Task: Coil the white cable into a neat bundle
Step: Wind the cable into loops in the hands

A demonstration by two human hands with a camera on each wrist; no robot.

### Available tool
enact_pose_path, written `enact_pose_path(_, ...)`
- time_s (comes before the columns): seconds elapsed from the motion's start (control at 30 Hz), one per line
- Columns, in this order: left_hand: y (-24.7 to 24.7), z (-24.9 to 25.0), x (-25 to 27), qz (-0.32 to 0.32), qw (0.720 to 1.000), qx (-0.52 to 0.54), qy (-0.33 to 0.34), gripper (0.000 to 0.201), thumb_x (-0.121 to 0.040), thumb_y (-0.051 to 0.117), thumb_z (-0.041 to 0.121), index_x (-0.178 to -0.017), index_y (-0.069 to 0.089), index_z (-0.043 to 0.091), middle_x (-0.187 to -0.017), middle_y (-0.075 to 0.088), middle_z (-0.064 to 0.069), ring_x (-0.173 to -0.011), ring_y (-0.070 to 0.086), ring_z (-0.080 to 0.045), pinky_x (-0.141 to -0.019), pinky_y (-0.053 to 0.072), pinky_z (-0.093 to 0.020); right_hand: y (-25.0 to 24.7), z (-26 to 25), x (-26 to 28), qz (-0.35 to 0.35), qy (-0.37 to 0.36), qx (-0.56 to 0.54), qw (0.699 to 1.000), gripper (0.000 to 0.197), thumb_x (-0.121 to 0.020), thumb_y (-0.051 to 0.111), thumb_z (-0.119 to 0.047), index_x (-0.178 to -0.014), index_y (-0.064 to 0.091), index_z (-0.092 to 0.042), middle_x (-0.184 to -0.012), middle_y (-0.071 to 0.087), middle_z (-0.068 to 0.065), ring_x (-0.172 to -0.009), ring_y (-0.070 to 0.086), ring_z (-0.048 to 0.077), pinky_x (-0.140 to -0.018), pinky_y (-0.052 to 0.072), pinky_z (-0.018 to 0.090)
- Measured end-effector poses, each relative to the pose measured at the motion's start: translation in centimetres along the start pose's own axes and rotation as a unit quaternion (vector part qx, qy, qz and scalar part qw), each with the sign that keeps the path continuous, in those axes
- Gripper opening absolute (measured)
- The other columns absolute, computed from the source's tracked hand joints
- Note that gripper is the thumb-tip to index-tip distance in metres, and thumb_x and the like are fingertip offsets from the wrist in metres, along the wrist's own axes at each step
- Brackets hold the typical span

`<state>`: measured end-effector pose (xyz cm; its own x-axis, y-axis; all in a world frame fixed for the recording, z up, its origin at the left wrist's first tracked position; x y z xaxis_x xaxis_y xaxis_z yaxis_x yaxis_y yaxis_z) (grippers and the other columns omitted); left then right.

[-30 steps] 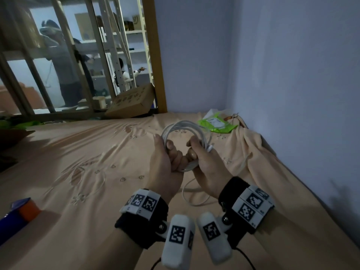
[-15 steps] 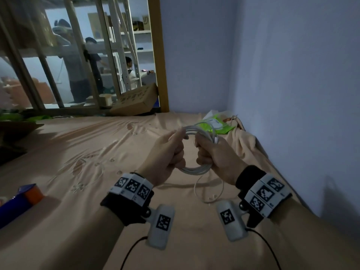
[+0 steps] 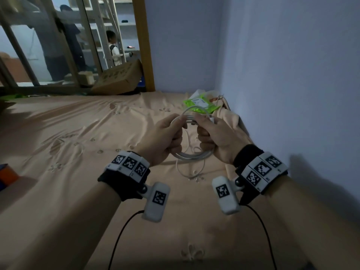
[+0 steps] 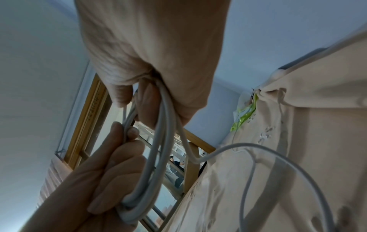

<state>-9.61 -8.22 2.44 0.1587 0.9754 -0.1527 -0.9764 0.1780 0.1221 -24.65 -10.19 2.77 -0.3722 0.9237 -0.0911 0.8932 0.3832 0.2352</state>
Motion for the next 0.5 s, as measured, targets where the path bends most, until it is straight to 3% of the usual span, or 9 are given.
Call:
enact_pose_path(0.13, 0.1, -0.1, 0.2, -0.018, 1.000, 0.002, -0.011, 0.027, -0.103, 0.044, 0.030, -0.088, 0.053, 0.009, -0.062, 0.015, -0.004, -0.045, 0.015, -0.011, -0.042, 0.016, -0.023, -0.1, -0.1, 0.2, 0.009, 0.010, 0.009, 1.000, 0.043, -0.096, 0.048, -0.055, -0.074, 0.050, -0.018, -0.055, 0.021, -0.004, -0.043, 0.015, 0.008, -0.038, 0.014, 0.020)
enact_pose_path(0.23, 0.1, 0.1, 0.5, -0.032, 0.999, -0.012, -0.016, 0.027, -0.103, 0.043, 0.030, -0.093, 0.055, 0.008, -0.065, 0.015, -0.005, -0.045, 0.017, -0.012, -0.041, 0.020, -0.023, 0.3, -0.2, 0.1, 0.017, 0.027, -0.008, 0.999, 0.070, -0.091, 0.027, -0.074, -0.072, 0.061, -0.017, -0.054, 0.022, -0.002, -0.047, 0.011, 0.012, -0.047, 0.005, 0.027)
enact_pose_path(0.3, -0.1, 0.3, 0.7, -0.029, 0.999, -0.021, -0.011, 0.027, -0.104, 0.043, 0.030, -0.093, 0.055, 0.008, -0.064, 0.015, -0.004, -0.045, 0.017, -0.012, -0.040, 0.021, -0.022, 0.7, -0.1, -0.1, 0.038, 0.037, -0.026, 0.998, 0.072, -0.095, 0.024, -0.070, -0.063, 0.063, -0.018, -0.053, 0.022, -0.001, -0.045, 0.011, 0.012, -0.048, 0.004, 0.027)
enact_pose_path(0.37, -0.3, 0.3, 0.8, -0.021, 0.999, -0.029, -0.010, 0.027, -0.104, 0.043, 0.030, -0.093, 0.054, 0.008, -0.063, 0.015, -0.003, -0.044, 0.017, -0.012, -0.039, 0.023, -0.021, 1.1, -0.1, -0.2, 0.061, 0.043, -0.018, 0.997, 0.062, -0.100, 0.034, -0.056, -0.057, 0.061, -0.020, -0.052, 0.022, -0.001, -0.041, 0.013, 0.011, -0.045, 0.006, 0.024)
enact_pose_path(0.5, -0.6, 0.6, 1.0, -0.015, 0.999, -0.044, -0.015, 0.025, -0.103, 0.044, 0.030, -0.095, 0.052, 0.008, -0.063, 0.015, -0.003, -0.047, 0.015, -0.013, -0.040, 0.022, -0.021, 1.5, -0.2, -0.3, 0.097, 0.047, 0.029, 0.994, 0.043, -0.098, 0.044, -0.036, -0.062, 0.051, -0.015, -0.046, 0.023, -0.004, -0.036, 0.015, 0.011, -0.036, 0.013, 0.019)
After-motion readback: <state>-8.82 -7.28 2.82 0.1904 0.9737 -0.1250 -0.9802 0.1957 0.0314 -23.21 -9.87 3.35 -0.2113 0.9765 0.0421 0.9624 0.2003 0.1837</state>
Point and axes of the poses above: each hand's wrist, its own x-axis away from the middle knuckle, its own y-axis out of the palm, z = x × y, the point moved 2 cm from there along -x, towards the middle knuckle
